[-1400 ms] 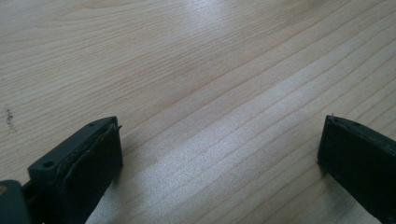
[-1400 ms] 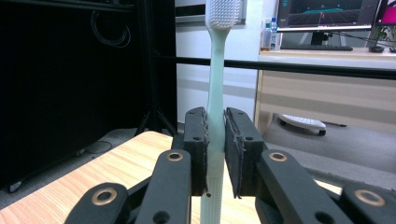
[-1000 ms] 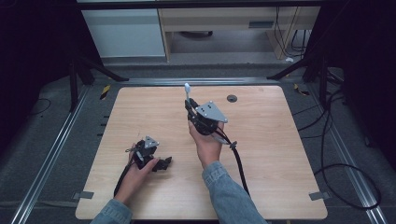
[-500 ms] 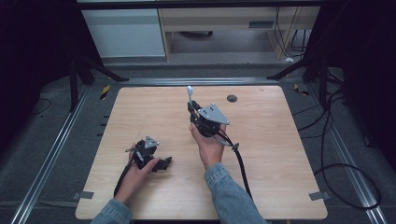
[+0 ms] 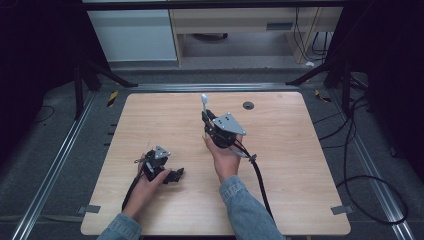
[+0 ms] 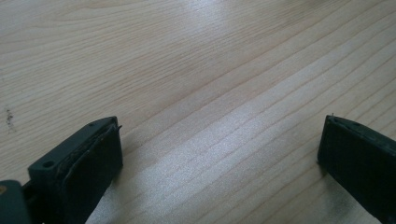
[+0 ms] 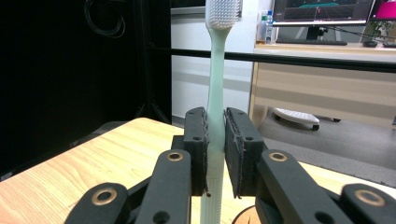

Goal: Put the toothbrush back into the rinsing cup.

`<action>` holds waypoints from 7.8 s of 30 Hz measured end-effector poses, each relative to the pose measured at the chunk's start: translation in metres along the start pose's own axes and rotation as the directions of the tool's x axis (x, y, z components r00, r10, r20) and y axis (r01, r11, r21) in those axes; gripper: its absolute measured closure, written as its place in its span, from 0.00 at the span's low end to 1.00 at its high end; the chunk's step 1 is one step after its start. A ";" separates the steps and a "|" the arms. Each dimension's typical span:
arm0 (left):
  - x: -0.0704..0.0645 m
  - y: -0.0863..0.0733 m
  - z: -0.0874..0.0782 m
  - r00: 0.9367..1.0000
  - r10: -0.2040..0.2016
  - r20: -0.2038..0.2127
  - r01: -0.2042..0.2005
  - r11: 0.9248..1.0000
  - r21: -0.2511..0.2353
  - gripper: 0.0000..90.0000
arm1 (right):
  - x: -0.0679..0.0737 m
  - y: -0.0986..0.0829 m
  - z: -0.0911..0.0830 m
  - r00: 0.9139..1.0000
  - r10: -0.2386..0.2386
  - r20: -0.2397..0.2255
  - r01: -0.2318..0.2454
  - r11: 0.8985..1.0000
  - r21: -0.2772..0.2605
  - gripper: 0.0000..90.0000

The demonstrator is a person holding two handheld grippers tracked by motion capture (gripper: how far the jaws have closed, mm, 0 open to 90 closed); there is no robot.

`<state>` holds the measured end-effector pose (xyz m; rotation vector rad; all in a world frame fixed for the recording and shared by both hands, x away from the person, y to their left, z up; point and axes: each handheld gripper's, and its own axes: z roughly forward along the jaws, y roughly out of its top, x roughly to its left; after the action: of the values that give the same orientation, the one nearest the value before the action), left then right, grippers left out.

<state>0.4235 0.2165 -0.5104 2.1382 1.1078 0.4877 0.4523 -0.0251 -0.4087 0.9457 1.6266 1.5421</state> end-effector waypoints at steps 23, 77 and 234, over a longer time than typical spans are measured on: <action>0.000 0.000 0.000 1.000 0.001 0.000 -0.001 1.000 0.000 0.00 | -0.003 -0.020 0.003 1.000 -0.009 -0.011 0.010 1.000 0.027 0.88; 0.000 0.000 0.000 1.000 0.003 0.001 -0.003 1.000 0.000 0.00 | -0.005 -0.060 0.004 0.999 0.004 -0.035 -0.002 0.998 0.057 0.88; -0.001 0.000 0.000 1.000 0.006 0.004 -0.006 1.000 0.000 0.00 | -0.124 -0.030 -0.095 0.992 -0.125 0.013 0.095 0.811 0.577 0.14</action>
<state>0.4229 0.2155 -0.5104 2.1421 1.0991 0.4863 0.4292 -0.1803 -0.4336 1.1594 2.1243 0.9348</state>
